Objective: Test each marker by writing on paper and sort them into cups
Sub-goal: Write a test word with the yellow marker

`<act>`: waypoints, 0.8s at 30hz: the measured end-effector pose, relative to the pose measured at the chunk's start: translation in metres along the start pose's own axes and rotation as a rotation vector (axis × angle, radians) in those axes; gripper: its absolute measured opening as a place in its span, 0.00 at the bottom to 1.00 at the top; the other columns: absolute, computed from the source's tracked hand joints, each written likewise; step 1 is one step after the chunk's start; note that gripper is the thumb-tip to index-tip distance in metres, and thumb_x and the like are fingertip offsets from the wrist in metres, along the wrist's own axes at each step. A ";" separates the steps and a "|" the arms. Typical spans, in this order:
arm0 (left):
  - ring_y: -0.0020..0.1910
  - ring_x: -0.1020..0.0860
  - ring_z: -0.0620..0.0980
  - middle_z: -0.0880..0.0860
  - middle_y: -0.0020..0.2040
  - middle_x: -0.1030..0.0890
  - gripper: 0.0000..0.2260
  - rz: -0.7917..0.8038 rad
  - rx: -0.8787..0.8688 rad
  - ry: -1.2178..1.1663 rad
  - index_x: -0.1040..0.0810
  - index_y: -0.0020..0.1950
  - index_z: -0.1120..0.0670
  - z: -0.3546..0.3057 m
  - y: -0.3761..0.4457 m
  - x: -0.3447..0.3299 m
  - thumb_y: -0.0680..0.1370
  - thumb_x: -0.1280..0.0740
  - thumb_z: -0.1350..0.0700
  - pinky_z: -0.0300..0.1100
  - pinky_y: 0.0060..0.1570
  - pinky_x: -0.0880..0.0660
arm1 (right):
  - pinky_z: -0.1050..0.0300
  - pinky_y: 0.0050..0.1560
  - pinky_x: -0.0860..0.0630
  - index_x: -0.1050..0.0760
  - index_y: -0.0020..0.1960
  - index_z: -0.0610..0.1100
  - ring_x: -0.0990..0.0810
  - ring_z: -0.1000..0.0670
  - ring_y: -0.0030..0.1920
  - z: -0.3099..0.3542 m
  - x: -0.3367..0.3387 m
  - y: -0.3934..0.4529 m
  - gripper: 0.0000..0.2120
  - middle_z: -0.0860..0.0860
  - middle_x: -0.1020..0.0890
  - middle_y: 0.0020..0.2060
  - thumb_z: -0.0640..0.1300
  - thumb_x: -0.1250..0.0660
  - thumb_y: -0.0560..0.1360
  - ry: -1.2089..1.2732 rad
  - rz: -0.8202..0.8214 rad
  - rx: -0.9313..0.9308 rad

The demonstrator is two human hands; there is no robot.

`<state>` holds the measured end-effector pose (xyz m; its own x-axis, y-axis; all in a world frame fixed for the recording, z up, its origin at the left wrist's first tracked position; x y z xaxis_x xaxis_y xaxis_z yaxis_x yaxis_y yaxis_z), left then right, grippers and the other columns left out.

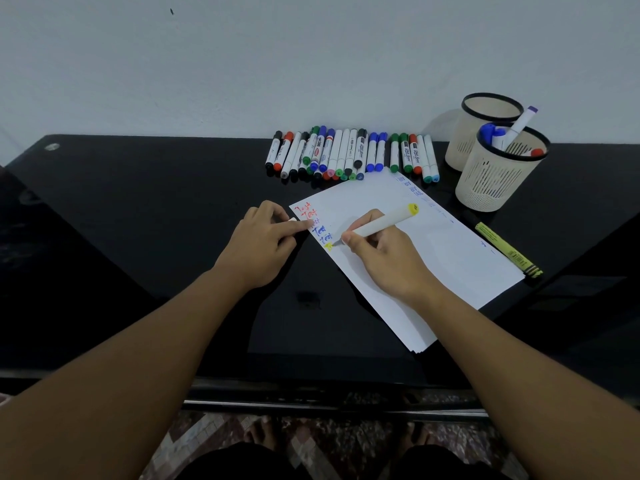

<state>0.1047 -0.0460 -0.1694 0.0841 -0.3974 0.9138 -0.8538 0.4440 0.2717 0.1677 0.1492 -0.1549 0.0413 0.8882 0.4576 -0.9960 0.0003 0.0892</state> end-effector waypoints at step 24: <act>0.54 0.31 0.51 0.49 0.59 0.29 0.19 0.006 -0.002 0.000 0.23 0.70 0.40 -0.002 -0.001 0.001 0.82 0.42 0.53 0.55 0.56 0.26 | 0.61 0.45 0.29 0.24 0.52 0.52 0.23 0.56 0.42 -0.002 0.000 0.003 0.03 0.55 0.20 0.42 0.50 0.34 0.83 -0.037 -0.015 0.003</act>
<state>0.1072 -0.0450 -0.1682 0.0786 -0.3948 0.9154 -0.8533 0.4481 0.2666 0.1642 0.1497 -0.1564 0.0589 0.8705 0.4887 -0.9950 0.0116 0.0992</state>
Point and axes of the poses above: each hand's wrist, its own y-axis towards the middle knuckle, its own x-axis out of the back of the hand, z = x × y, the point moved 9 cm from there along y, towards the middle knuckle
